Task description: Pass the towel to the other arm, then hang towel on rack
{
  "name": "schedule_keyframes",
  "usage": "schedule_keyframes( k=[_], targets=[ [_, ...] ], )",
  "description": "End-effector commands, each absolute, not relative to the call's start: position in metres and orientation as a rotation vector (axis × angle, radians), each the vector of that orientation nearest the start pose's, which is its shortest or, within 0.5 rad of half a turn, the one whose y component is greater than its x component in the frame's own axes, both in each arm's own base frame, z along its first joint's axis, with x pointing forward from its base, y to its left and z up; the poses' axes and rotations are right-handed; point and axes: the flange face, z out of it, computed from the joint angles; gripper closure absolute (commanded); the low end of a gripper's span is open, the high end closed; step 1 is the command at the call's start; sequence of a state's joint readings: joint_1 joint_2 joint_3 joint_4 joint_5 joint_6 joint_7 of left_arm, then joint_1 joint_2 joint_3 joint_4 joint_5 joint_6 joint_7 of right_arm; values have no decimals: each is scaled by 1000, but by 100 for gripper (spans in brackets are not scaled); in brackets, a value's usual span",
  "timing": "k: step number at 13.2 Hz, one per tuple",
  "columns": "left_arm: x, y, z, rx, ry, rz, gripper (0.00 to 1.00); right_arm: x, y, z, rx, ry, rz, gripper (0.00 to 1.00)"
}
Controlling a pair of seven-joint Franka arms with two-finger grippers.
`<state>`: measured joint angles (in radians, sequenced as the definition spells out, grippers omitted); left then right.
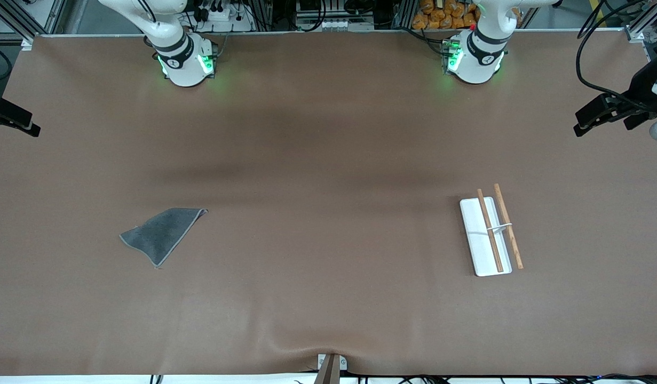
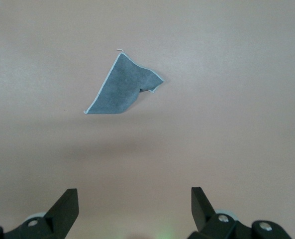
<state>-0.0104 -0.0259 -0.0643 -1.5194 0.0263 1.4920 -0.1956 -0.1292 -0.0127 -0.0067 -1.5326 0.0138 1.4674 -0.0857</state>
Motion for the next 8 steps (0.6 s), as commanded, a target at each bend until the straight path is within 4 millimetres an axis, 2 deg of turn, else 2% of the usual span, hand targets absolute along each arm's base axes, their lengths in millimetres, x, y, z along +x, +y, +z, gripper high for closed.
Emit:
schedule_keyframes(
  k=[1, 8],
  targets=[
    [532, -37, 664, -3085, -157, -6, 0, 536, -71, 640, -3113, 62, 72, 0],
    [539, -40, 659, -3097, -150, -10, 0, 534, -73, 646, -3114, 69, 60, 0]
  ],
)
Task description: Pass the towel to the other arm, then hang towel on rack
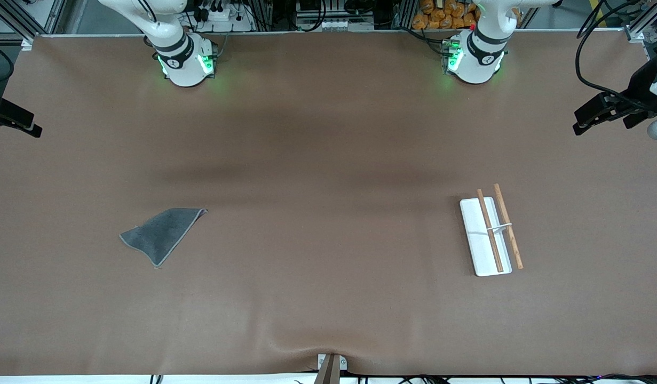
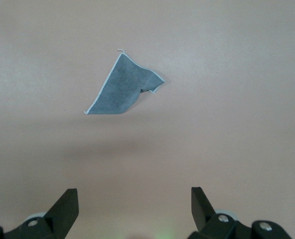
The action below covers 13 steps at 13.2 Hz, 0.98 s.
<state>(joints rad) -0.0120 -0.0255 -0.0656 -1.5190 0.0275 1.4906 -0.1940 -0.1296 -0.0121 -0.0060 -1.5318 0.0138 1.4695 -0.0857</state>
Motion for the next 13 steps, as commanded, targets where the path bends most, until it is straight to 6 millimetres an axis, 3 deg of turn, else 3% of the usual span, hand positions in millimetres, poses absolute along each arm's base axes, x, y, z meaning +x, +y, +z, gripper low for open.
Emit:
schedule_keyframes(
  k=[1, 13],
  targets=[
    [540, -41, 660, -3099, -148, -24, 0, 534, -73, 646, -3114, 67, 60, 0],
    [542, -45, 655, -3090, -134, -17, 0, 532, -65, 648, -3113, 47, 70, 0]
  ],
)
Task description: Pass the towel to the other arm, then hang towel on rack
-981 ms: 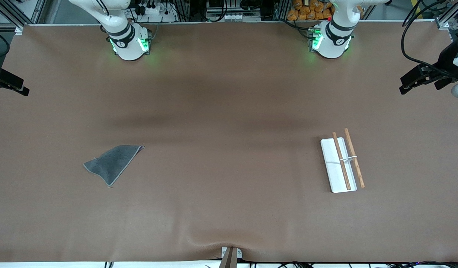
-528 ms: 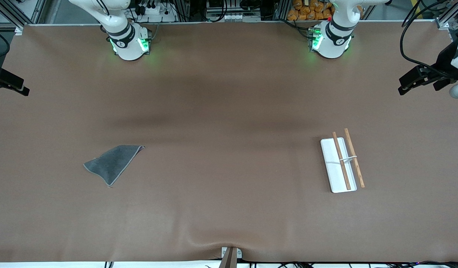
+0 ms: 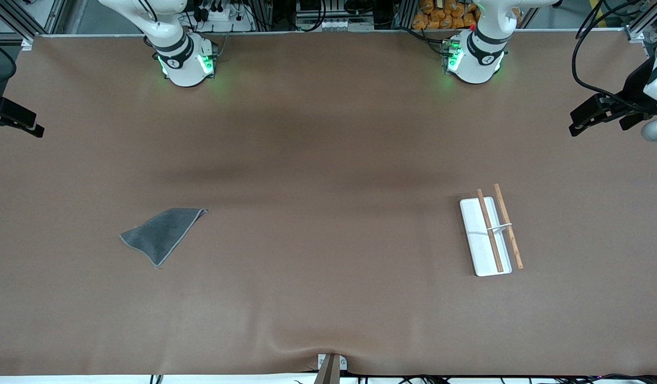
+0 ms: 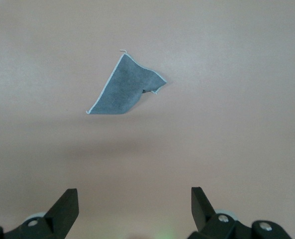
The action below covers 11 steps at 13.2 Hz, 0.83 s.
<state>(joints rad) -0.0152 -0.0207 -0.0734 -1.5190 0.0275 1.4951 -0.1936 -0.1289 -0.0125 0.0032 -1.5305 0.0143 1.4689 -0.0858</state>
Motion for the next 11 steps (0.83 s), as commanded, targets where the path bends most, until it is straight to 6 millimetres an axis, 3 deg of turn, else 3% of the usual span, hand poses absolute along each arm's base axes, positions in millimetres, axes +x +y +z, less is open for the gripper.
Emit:
schedule_keyframes(
  k=[1, 4, 7, 11],
  targets=[
    [542, -46, 654, -3090, -131, -15, 0, 532, -64, 647, -3112, 44, 79, 0],
    [542, -46, 654, -3091, -129, -15, 0, 535, -50, 646, -3113, 4, 75, 0],
    [542, -45, 654, -3091, -131, -15, 0, 538, -54, 641, -3114, 12, 82, 0],
    [542, -46, 654, -3091, -129, -12, 0, 585, -68, 577, -3108, 41, 168, 0]
  ],
)
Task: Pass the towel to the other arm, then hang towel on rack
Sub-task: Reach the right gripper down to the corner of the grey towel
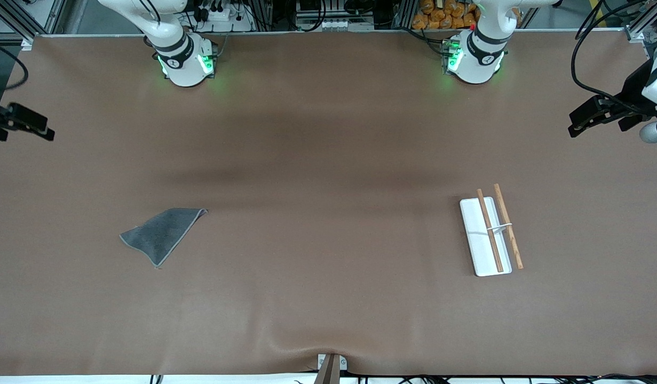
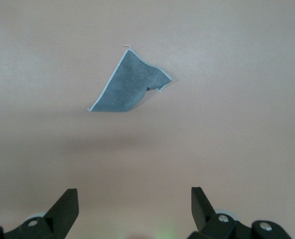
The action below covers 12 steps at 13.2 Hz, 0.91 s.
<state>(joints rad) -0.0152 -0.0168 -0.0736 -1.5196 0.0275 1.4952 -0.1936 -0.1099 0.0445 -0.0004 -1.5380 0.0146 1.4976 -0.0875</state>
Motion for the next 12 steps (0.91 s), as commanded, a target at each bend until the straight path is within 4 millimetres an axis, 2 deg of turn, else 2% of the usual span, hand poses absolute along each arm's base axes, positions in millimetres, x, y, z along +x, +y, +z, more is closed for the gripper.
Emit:
schedule_keyframes(
  k=[1, 2, 5, 6, 9, 11, 12],
  targets=[
    [542, -46, 653, -3091, -129, -10, 0, 595, -69, 569, -3109, 39, 175, 0],
    [542, -46, 654, -3091, -129, -12, 0, 605, -71, 555, -3107, 36, 202, 0],
    [542, -46, 653, -3090, -129, -10, 0, 638, -72, 489, -3101, 27, 249, 0],
    [542, -46, 653, -3090, -126, -10, 0, 643, -68, 472, -3103, 11, 279, 0],
    [543, -47, 653, -3090, -124, -17, 0, 662, -75, 427, -3090, 36, 266, 0],
    [545, -47, 650, -3091, -124, -13, 0, 663, -80, 400, -3090, 41, 314, 0],
    [546, -47, 651, -3091, -123, -20, 0, 660, -85, 380, -3085, 57, 372, 0]
  ],
)
